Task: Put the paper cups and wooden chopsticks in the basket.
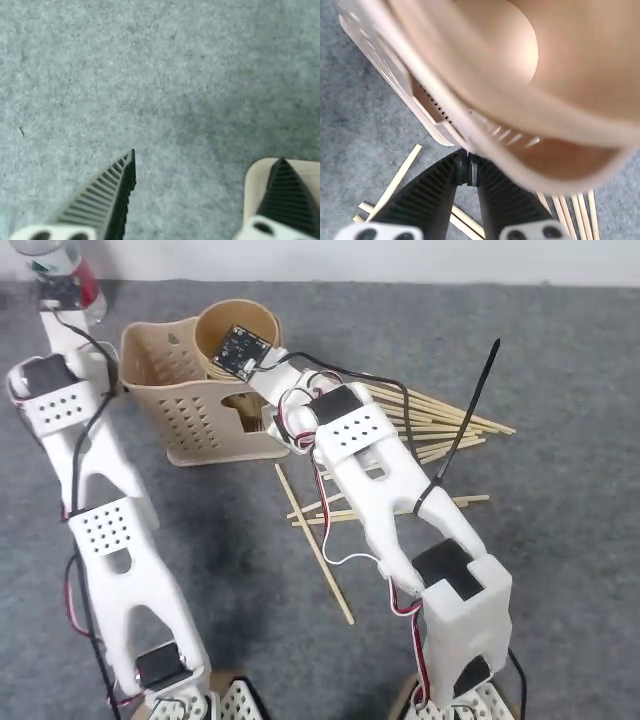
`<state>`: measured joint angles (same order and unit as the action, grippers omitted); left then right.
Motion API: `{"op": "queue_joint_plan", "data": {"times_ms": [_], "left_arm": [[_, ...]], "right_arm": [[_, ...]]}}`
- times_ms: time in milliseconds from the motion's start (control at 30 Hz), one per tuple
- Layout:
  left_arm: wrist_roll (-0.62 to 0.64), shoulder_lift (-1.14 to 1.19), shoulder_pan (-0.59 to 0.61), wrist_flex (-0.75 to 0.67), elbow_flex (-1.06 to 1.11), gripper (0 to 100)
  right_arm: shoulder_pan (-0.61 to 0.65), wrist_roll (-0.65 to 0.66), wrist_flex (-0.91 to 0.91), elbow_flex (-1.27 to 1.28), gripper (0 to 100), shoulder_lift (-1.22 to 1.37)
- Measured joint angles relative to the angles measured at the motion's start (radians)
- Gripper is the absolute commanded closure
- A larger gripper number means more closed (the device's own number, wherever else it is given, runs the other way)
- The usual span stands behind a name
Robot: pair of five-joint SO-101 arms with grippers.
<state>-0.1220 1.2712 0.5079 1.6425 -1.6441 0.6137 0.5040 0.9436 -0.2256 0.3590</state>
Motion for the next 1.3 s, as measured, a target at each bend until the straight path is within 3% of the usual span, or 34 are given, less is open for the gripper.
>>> {"op": "queue_joint_plan", "data": {"times_ms": [200, 633, 767, 1033, 1200, 1300], "left_arm": [[-0.052, 0.000, -0.002, 0.069, -0.003, 60], [-0.103, -0.071, 0.008, 0.078, -0.003, 60], [0.023, -0.203, 0.017, 0.066, -0.003, 60], [0.390, -0.364, -0.006, -0.132, -0.003, 63], [0.433, -0.348, -0.087, -0.258, -0.003, 84], [0.430, -0.304, -0.123, -0.279, -0.003, 83]], "right_arm": [[-0.006, 0.041, 0.000, -0.021, 99.1, 0.002], [-0.018, 0.069, -0.044, -0.028, 99.1, 0.002], [-0.017, 0.069, -0.018, -0.029, 99.1, 0.002], [-0.015, 0.071, 0.034, -0.029, 99.1, 0.002], [-0.015, 0.071, 0.077, -0.029, 99.1, -0.003], [-0.015, 0.071, 0.106, -0.029, 99.1, -0.038]]}}
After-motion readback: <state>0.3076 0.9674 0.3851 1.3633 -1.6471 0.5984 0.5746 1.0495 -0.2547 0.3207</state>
